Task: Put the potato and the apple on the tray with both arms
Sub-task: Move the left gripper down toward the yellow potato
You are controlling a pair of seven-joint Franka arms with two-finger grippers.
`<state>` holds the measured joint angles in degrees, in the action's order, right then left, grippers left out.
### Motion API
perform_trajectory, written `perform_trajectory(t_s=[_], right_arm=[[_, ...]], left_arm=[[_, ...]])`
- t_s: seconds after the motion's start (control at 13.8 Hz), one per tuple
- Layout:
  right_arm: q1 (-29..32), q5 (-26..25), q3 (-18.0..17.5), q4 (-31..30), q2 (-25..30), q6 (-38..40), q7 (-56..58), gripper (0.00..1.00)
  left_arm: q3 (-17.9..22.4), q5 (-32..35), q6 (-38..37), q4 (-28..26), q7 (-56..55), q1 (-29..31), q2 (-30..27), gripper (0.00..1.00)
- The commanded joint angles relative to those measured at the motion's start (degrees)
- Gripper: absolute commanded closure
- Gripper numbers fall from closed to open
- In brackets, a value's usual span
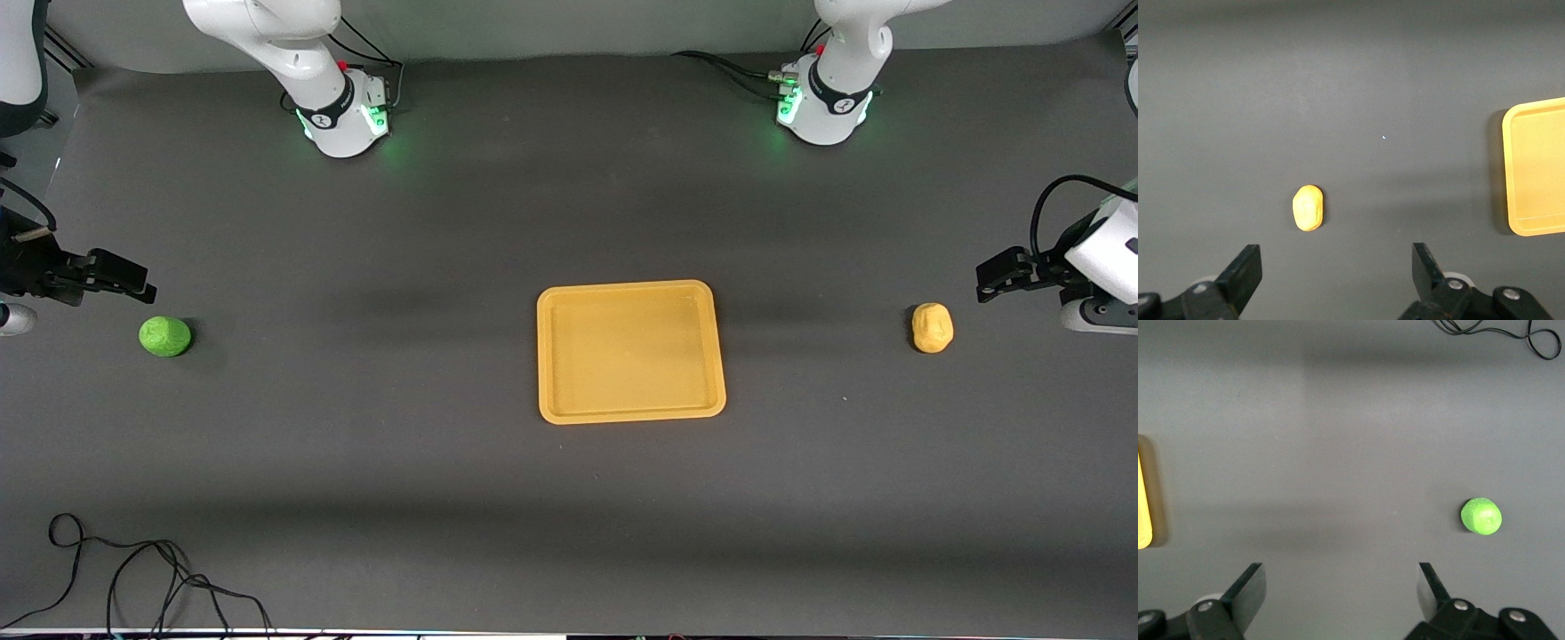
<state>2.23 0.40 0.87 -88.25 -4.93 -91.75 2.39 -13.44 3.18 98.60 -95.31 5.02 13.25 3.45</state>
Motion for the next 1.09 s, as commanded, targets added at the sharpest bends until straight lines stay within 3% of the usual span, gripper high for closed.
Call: perform_trajectory(t_s=[0.0,0.65,0.95,1.02], right_arm=[[-0.03,1.09,0.01,0.27,0.36,0.25,-1.08,0.0],[-0.03,1.09,0.01,0.19,0.36,0.25,-0.99,0.0],[-0.12,1.0,0.01,-0.08,0.36,0.16,-0.72,0.0],[-0.12,1.0,0.01,-0.25,0.45,0.25,-0.72,0.0]], left_arm=[[-0.18,-0.89,-0.51,1.35,0.08,-0.07,0.68,0.0],[-0.09,-1.78,-0.43,0.3,0.51,0.11,0.69,0.0],[0.09,-1.34,10.01,-6.8,2.61,2.56,4.36,0.01],[0.35,-1.08,11.34,-7.25,4.54,3.18,6.64,0.1]])
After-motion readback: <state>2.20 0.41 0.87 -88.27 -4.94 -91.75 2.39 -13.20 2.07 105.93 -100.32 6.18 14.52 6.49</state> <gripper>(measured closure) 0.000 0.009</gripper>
